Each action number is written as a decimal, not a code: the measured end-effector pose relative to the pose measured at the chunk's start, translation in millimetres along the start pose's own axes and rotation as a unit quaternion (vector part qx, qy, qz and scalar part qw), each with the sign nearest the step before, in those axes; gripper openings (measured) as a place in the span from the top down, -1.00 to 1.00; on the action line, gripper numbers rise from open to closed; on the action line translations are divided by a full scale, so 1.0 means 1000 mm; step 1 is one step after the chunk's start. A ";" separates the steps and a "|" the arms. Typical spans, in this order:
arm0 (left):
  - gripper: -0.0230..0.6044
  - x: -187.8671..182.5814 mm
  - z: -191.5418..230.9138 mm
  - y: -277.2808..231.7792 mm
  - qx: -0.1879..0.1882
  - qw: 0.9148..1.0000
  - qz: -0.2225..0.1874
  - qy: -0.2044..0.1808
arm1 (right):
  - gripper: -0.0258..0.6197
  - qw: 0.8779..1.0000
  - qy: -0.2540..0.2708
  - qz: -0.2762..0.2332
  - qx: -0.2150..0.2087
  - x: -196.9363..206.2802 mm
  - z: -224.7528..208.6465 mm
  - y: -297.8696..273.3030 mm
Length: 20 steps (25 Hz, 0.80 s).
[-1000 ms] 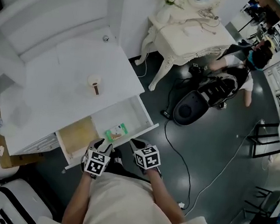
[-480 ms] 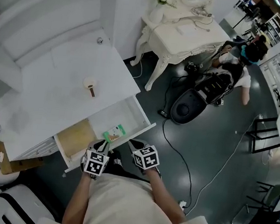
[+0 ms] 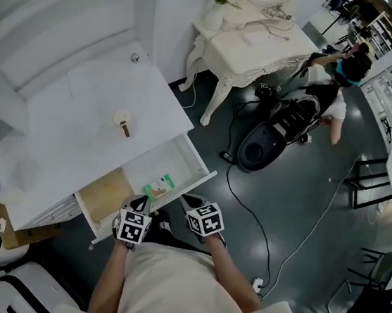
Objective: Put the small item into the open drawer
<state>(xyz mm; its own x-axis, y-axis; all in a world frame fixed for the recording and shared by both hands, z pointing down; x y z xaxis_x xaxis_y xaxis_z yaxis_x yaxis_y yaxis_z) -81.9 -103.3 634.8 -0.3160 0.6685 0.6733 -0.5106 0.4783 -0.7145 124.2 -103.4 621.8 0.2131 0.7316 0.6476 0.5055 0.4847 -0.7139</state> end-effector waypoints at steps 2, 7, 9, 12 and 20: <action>0.87 0.001 0.002 -0.001 -0.005 1.000 0.000 -0.002 | 0.84 1.000 0.001 0.000 -0.001 -0.001 0.000 0.000; 0.87 -0.006 0.001 0.003 -0.003 1.000 0.001 -0.006 | 0.84 1.000 0.002 0.001 -0.002 -0.001 -0.001 0.001; 0.87 -0.001 0.004 0.001 -0.004 1.000 0.003 -0.001 | 0.84 1.000 0.004 0.001 -0.004 -0.002 0.001 -0.001; 0.87 0.008 0.006 -0.002 -0.005 1.000 0.009 0.008 | 0.84 1.000 0.009 0.002 -0.007 -0.004 0.002 -0.003; 0.87 -0.004 0.009 0.004 -0.004 1.000 0.003 -0.003 | 0.84 1.000 0.014 0.001 -0.010 -0.006 0.003 -0.006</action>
<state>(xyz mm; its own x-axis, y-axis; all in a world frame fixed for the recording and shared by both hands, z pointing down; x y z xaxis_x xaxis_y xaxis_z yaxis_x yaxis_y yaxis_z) -89.5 -109.0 631.1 -0.3243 0.6682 0.6696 -0.5025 0.4780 -0.7204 117.4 -109.3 621.7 0.2375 0.7189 0.6533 0.5212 0.4732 -0.7102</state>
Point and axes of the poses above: the fingertips, and each gripper's own axes: y backward along the fingers, z to its left, x out of its underside, the point moved 9 cm from there along y, backward along the fingers, and after that the axes turned 4 degrees about y, right-handed, at the moved point
